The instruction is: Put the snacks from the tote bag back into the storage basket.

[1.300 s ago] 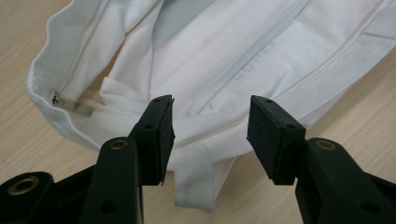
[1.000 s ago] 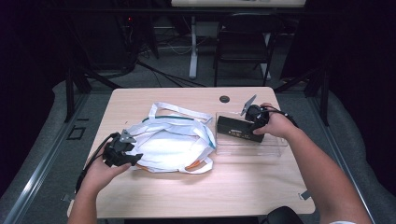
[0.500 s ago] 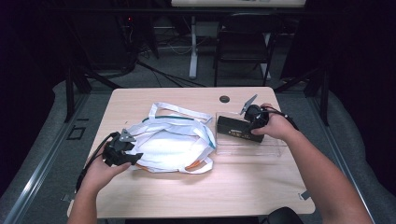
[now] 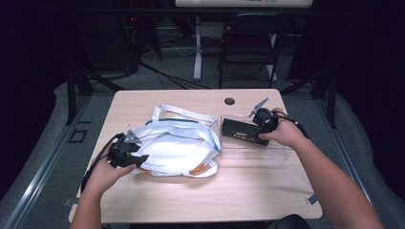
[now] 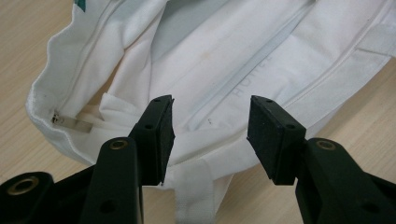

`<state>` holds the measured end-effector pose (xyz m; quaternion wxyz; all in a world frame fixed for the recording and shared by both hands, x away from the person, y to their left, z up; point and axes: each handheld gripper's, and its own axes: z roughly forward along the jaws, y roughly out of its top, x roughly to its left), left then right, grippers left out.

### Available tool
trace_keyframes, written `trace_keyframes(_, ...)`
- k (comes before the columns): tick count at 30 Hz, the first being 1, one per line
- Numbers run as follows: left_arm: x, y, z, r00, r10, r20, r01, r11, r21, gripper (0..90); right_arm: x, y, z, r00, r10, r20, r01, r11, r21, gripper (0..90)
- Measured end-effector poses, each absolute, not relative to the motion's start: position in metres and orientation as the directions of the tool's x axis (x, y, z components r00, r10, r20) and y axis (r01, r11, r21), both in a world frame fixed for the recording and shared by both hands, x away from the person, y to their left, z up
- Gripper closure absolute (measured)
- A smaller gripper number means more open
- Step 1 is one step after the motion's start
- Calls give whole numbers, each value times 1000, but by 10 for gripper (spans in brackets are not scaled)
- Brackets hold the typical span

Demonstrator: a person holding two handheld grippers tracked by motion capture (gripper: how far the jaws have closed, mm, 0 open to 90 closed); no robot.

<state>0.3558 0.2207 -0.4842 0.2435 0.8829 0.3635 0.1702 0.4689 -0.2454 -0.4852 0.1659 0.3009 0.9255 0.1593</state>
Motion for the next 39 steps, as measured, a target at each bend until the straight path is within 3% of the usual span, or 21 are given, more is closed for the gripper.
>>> trace_keyframes(16, 356, 222, -484, 673, 729, 124, 563, -614, 553, 506, 462, -256, -487, -703, 684, -195, 571, 706, 419, 516)
trace_keyframes(25, 356, 221, -485, 675, 726, 128, 563, -620, 547, 505, 457, -263, -494, -669, 722, -177, 601, 665, 443, 448)
trace_keyframes(39, 357, 220, -487, 675, 727, 128, 568, -622, 539, 502, 457, -277, -502, -626, 761, -173, 659, 634, 405, 400)
